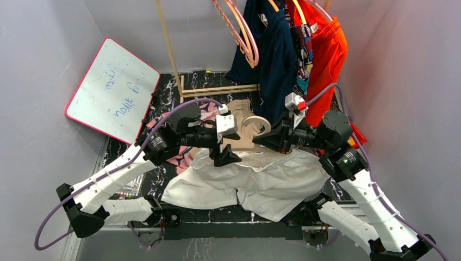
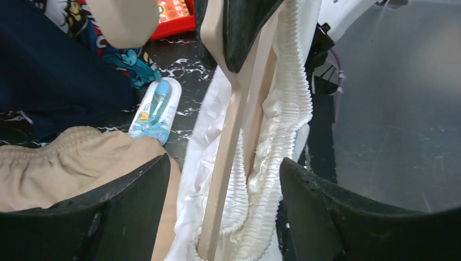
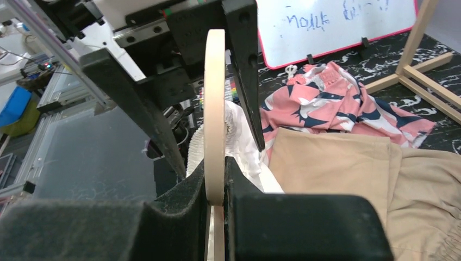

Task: Place the shorts on the hanger
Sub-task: Hang the shorts on the hanger.

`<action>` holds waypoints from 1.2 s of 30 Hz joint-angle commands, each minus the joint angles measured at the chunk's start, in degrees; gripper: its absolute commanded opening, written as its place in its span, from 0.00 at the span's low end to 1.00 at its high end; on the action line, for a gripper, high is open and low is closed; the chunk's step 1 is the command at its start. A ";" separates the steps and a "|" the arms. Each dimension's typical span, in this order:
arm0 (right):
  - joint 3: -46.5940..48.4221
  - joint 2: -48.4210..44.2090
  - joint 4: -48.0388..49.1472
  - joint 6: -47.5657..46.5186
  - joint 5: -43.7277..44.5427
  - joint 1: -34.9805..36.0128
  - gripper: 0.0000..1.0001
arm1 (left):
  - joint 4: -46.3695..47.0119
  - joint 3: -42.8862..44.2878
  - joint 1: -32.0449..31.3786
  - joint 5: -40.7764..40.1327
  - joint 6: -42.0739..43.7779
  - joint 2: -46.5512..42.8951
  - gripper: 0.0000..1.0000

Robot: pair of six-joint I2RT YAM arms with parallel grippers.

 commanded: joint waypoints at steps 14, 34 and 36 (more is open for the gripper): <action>-6.88 -12.35 7.76 1.47 25.61 0.24 0.00 | 10.92 -8.99 -0.05 -29.53 -9.06 -20.35 0.98; -3.20 -5.45 5.13 0.83 28.88 0.19 0.00 | 10.88 -5.06 -0.04 -42.42 -42.06 -7.36 0.98; -3.35 -5.33 5.52 0.56 28.53 0.17 0.00 | 8.38 -2.44 -0.07 -41.60 -42.06 -3.81 0.96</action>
